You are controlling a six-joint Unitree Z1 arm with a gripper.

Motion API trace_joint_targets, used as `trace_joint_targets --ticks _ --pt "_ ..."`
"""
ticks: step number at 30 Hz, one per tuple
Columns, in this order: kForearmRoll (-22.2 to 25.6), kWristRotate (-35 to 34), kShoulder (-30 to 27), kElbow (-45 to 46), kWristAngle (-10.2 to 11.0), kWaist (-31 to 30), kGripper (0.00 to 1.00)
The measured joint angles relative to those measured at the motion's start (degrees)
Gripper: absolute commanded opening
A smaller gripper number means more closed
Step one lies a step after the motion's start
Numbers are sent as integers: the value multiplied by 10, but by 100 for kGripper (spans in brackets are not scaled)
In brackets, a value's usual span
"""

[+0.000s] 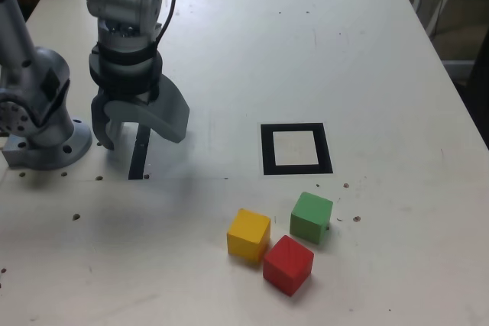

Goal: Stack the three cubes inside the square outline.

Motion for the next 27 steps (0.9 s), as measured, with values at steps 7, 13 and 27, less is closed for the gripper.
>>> trace_joint_targets --ticks 7,13,27 --pt "3 0 -1 -7 0 3 97" --pt "5 1 -1 -11 -1 13 97" --pt "60 -10 -29 -28 -39 -50 99"
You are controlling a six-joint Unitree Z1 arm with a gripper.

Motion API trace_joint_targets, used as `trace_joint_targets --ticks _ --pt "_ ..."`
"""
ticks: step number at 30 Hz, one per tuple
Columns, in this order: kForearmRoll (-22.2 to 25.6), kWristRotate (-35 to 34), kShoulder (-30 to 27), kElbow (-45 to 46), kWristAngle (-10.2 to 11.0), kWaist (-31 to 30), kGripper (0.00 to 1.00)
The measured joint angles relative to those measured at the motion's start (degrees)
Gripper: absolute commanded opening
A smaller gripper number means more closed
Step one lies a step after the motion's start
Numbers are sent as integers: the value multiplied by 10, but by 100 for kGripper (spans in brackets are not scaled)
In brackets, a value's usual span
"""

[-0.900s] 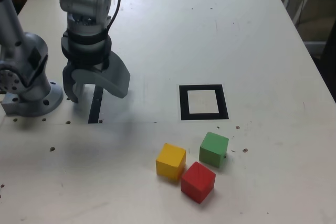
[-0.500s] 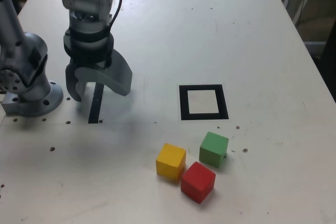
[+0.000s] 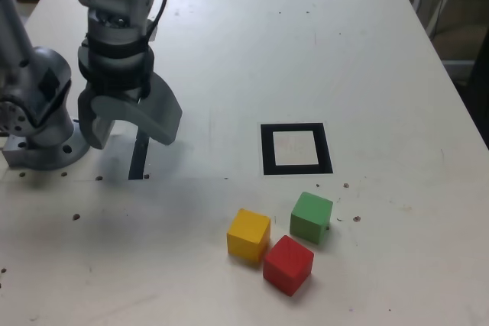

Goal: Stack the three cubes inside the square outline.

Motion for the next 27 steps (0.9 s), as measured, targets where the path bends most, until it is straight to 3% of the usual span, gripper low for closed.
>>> trace_joint_targets --ticks 6,15,27 --pt "12 -42 -3 -36 -24 -83 99" --pt "89 -113 19 -148 -41 -204 98" --pt "148 -158 56 -251 -57 -283 98"
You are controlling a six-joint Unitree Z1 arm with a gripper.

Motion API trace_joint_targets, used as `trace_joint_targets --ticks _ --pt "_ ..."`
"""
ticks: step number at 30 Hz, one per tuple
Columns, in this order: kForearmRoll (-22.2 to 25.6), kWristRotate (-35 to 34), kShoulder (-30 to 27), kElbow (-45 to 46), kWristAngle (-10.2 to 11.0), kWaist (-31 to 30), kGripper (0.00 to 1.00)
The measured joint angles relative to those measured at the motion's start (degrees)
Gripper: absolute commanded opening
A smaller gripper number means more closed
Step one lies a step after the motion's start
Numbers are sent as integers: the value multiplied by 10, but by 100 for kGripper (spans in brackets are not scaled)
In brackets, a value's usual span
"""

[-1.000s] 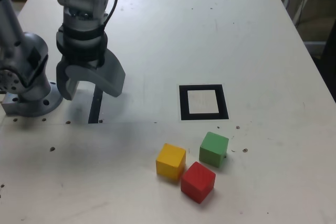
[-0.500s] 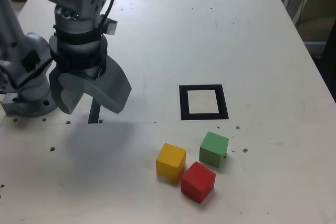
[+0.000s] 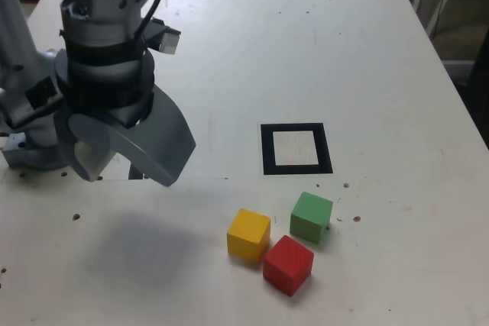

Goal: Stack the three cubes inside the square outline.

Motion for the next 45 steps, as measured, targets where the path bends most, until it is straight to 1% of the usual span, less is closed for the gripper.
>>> trace_joint_targets --ticks 4,8,12,20,28,32,35,37,45 --pt "25 -19 24 -50 0 -25 99" --pt "74 -55 71 -122 1 -59 99" --pt "104 -81 103 -176 -9 -80 99" --pt "105 -108 136 -233 -12 -87 99" --pt "107 -113 192 -290 -17 -87 99" --pt "114 -125 205 -310 -24 -88 99" --pt "127 -147 224 -344 -26 -92 99" --pt "132 -160 240 -364 -24 -94 99" --pt "150 -197 292 -463 -5 -94 99"
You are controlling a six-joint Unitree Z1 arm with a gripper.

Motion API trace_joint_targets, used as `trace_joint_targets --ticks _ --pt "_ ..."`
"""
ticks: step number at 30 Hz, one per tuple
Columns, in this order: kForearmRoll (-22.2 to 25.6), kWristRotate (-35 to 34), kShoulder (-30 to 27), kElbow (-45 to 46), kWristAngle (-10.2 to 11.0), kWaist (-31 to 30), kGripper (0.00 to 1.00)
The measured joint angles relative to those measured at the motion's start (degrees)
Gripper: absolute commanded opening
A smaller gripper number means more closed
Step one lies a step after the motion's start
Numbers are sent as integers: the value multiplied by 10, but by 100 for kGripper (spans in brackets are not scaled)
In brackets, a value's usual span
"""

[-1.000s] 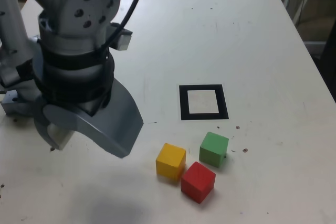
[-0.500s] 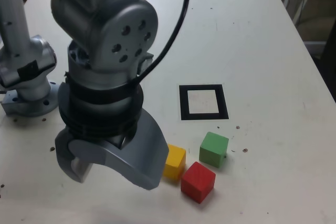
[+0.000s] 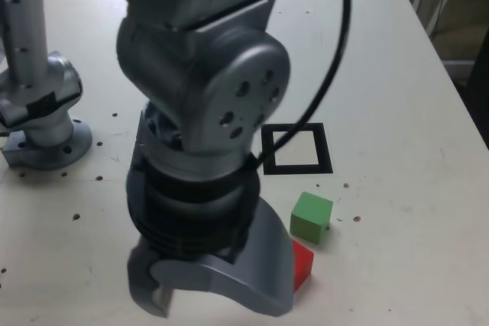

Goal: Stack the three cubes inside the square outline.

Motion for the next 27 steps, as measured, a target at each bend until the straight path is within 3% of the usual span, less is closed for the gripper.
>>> trace_joint_targets --ticks 13,23,27 --pt "47 -31 75 -102 0 34 99" --pt "47 -31 103 -124 -34 75 97" --pt "47 -31 107 -116 -38 93 97"
